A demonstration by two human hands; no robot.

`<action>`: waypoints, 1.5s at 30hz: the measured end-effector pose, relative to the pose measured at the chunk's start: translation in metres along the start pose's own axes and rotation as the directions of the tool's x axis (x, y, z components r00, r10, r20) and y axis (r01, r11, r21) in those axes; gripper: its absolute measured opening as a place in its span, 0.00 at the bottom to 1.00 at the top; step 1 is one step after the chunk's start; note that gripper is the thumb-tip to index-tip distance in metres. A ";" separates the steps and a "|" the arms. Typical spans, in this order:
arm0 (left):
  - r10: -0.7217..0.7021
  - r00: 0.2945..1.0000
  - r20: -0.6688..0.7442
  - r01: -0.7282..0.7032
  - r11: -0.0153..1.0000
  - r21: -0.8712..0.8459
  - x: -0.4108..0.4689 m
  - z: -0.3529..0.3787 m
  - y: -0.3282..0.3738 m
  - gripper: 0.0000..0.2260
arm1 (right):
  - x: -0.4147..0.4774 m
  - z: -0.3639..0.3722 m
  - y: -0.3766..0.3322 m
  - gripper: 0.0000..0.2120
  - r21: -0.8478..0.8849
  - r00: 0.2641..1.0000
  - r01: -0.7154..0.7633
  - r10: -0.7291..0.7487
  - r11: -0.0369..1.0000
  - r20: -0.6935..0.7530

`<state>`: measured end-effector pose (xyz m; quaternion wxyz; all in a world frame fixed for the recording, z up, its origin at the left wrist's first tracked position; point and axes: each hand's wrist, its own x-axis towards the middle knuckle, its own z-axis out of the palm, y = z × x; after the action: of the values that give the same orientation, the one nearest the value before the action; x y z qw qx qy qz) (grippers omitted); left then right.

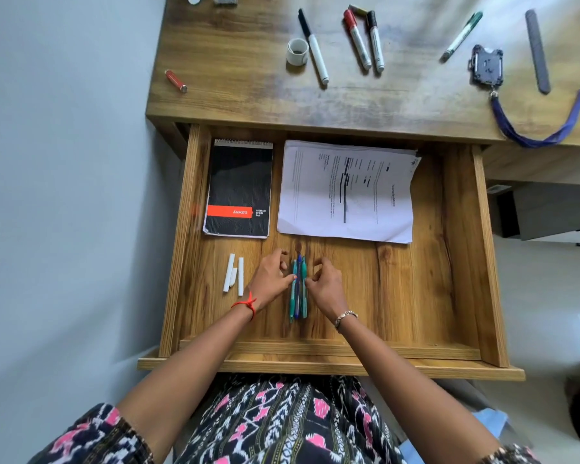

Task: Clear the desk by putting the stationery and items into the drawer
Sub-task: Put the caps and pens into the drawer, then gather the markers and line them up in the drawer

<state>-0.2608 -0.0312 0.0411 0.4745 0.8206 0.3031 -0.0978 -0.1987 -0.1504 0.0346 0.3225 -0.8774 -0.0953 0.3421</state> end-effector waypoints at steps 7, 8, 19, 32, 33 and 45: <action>0.238 0.953 -0.189 -0.226 0.970 0.083 0.041 -0.036 0.027 0.16 | 0.029 -0.036 -0.035 0.12 0.014 0.976 0.152 -0.148 0.988 -0.162; 0.270 0.938 -0.218 -0.256 0.962 0.094 0.050 -0.043 0.033 0.16 | 0.035 -0.044 -0.044 0.12 0.010 0.965 0.182 -0.177 0.983 -0.193; 0.434 0.845 -0.313 -0.388 0.900 0.201 0.153 -0.128 0.114 0.18 | 0.127 -0.135 -0.153 0.08 0.008 0.781 0.467 -0.408 0.884 -0.473; 0.188 0.958 -0.216 -0.049 0.851 0.522 0.227 -0.163 0.107 0.36 | 0.192 -0.168 -0.194 0.10 -0.057 0.724 0.522 -0.477 0.851 -0.499; 0.198 0.957 -0.211 -0.051 0.834 0.549 0.228 -0.165 0.104 0.37 | 0.196 -0.170 -0.196 0.10 -0.057 0.724 0.524 -0.480 0.850 -0.496; 0.293 0.915 -0.277 -0.028 0.732 0.681 0.234 -0.159 0.092 0.43 | 0.249 -0.174 -0.217 0.14 -0.104 0.796 0.471 -0.473 0.876 -0.377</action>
<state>-0.0408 0.1634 0.0871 0.0931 0.9617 0.2578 -0.0024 0.1147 0.0273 0.1344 0.4079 -0.8769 -0.2450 0.0685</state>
